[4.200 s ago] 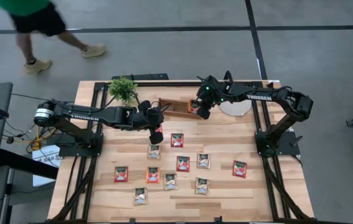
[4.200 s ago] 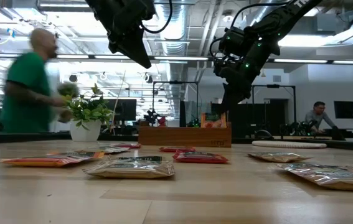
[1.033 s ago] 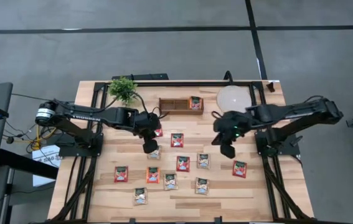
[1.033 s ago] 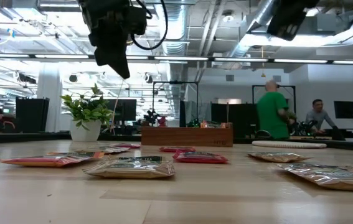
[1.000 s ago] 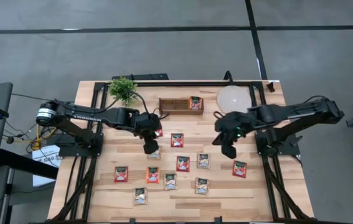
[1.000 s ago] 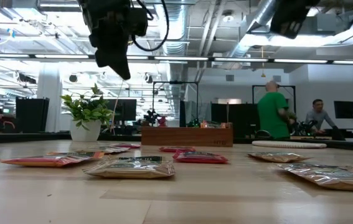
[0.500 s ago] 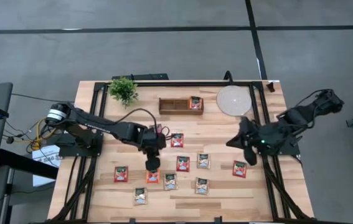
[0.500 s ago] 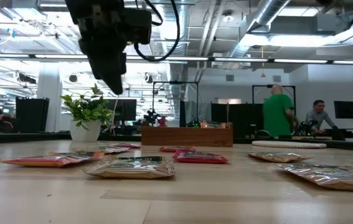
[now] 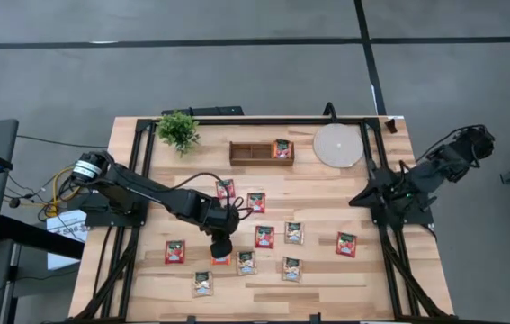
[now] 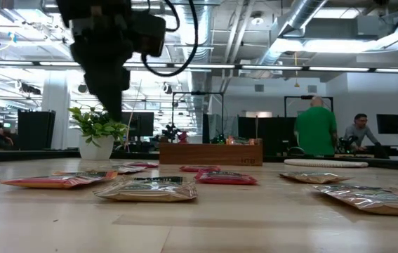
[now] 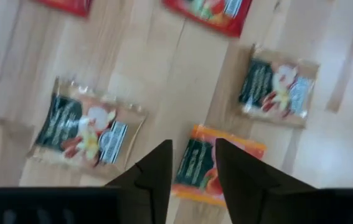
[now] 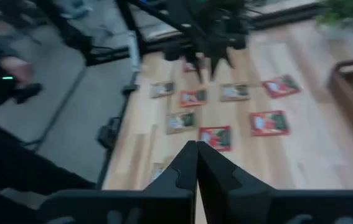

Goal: Pick & Place Tea
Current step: Put the orange tea bag into the right section of the wooden organizer

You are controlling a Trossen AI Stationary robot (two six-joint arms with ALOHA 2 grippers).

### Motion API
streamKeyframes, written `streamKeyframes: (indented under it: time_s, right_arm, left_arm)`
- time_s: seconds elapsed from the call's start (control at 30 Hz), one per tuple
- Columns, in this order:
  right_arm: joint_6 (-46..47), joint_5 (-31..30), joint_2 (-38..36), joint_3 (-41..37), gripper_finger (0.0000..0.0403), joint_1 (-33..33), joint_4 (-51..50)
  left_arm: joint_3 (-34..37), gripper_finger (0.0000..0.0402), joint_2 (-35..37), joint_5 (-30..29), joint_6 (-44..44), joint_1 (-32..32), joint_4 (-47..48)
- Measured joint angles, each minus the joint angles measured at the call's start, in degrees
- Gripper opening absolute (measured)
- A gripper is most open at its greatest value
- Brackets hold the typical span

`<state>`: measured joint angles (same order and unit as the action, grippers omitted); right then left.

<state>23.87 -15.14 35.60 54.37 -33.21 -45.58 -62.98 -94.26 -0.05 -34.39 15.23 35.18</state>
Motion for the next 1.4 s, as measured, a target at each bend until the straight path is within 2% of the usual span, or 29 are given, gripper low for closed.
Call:
streamKeyframes:
  time_s: [0.23,0.5,0.77,1.03,1.4]
  right_arm:
    - [-1.11,9.43,-9.9,-16.53,0.0,3.84,17.29]
    - [3.11,17.46,-14.76,-29.03,0.0,9.5,29.19]
    - [2.8,21.3,-14.59,-31.48,0.0,12.98,32.78]
    - [1.41,21.38,-14.7,-31.48,0.0,14.66,32.85]
    - [1.56,21.23,-14.68,-31.48,0.0,14.66,32.85]
  left_arm:
    - [0.0,0.0133,-0.52,-0.02,0.22,0.67,0.9]
    - [-0.02,0.0133,-1.03,1.5,1.77,0.61,3.66]
    - [-0.07,0.0133,-4.62,3.02,2.46,0.65,3.73]
    - [-0.09,0.0133,-7.67,2.83,4.62,0.65,3.67]
    - [-0.11,0.0133,-8.19,3.06,5.66,0.65,2.83]
